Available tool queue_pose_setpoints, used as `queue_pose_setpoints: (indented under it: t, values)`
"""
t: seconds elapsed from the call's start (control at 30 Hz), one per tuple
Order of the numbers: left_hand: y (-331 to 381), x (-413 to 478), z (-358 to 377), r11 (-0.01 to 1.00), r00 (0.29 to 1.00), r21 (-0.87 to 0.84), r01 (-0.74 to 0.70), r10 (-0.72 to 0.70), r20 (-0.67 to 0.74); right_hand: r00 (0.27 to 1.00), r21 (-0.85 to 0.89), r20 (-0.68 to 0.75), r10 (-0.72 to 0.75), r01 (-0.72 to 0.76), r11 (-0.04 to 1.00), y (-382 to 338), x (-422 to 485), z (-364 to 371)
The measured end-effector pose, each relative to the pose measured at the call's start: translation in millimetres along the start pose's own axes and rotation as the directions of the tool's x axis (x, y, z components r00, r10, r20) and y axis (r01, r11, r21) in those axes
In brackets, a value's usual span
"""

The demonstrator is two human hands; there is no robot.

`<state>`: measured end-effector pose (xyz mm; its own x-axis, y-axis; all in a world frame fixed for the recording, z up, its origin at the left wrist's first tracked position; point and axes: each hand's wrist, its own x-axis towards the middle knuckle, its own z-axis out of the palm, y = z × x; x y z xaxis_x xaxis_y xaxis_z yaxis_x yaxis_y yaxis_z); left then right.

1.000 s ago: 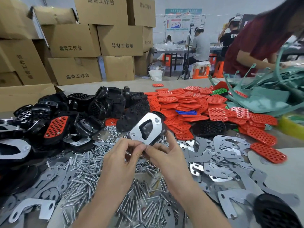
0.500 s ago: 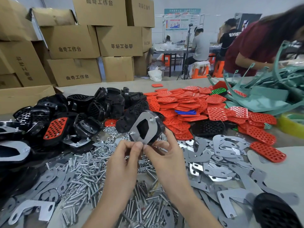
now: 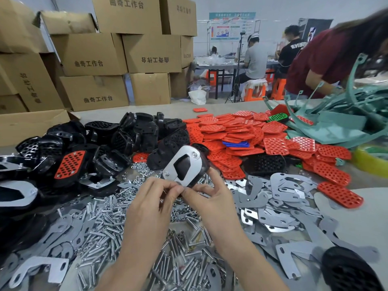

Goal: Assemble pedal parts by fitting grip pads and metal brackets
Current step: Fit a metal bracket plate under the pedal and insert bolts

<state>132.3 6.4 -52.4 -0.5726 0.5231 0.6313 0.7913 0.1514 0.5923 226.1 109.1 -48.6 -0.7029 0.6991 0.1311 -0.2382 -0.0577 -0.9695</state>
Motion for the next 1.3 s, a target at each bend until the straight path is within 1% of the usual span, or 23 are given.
queue_pose_setpoints:
  t: [0.13, 0.23, 0.3, 0.37, 0.5, 0.57, 0.7, 0.83, 0.93, 1.0, 1.13, 1.23, 1.3]
  values:
    - [-3.4, 0.3, 0.9, 0.980, 0.986, 0.118, -0.160, 0.165, -0.031, 0.996, 0.135, 0.015, 0.087, -0.088, 0.987, 10.9, 5.2, -0.3]
    - [-6.5, 2.3, -1.1, 0.986, 0.987, 0.046, -0.159, 0.158, 0.015, 0.991, 0.268, -0.001, 0.137, -0.131, 0.954, 10.7, 7.1, -0.6]
    - [-7.5, 2.5, -3.0, 0.987, 0.986, 0.024, -0.157, 0.155, 0.055, 0.990, 0.294, -0.016, 0.139, -0.129, 0.947, 8.0, 7.9, -1.5]
    - [-8.4, 2.4, -3.7, 0.986, 0.984, 0.020, -0.166, 0.164, 0.071, 0.989, 0.290, -0.018, 0.149, -0.137, 0.947, 8.2, 8.4, -2.0]
    - [-9.7, 2.9, -3.3, 0.990, 0.988, -0.005, -0.139, 0.139, 0.073, 0.987, 0.248, -0.021, 0.162, -0.152, 0.957, 10.2, 8.3, -2.6]
    - [-9.7, 3.4, -3.1, 0.993, 0.990, -0.021, -0.115, 0.116, 0.075, 0.986, 0.229, -0.018, 0.165, -0.156, 0.961, 9.0, 8.4, -2.6]
    - [-8.0, 4.5, -3.7, 0.996, 0.995, -0.072, -0.050, 0.055, 0.079, 0.984, 0.253, -0.020, 0.176, -0.166, 0.953, 4.3, 6.4, -2.4]
    - [-7.8, 5.0, -4.5, 0.994, 0.996, -0.109, -0.018, 0.028, 0.087, 0.986, 0.246, 0.026, 0.167, -0.169, 0.954, 4.7, 5.7, -3.1]
    - [-9.1, 4.4, -4.0, 0.992, 0.996, -0.123, 0.013, -0.002, 0.090, 0.986, 0.230, 0.015, 0.164, -0.163, 0.959, 4.9, 5.3, -3.2]
    - [-9.3, 3.8, -3.0, 0.992, 0.996, -0.128, 0.005, 0.007, 0.094, 0.988, 0.241, -0.004, 0.153, -0.147, 0.959, 4.3, 5.0, -2.3]
    - [-10.4, 2.9, -2.3, 0.992, 0.990, -0.093, -0.082, 0.091, 0.106, 0.992, 0.268, 0.006, 0.123, -0.121, 0.956, 3.6, 4.7, -2.6]
    - [-9.5, 2.5, -3.4, 0.992, 0.989, -0.114, -0.054, 0.069, 0.134, 0.995, 0.259, 0.043, 0.086, -0.095, 0.961, 3.3, 4.2, -4.3]
    - [-9.7, 2.2, -3.6, 0.994, 0.990, -0.100, -0.048, 0.060, 0.126, 0.995, 0.251, 0.078, 0.066, -0.084, 0.964, 3.5, 3.9, -4.6]
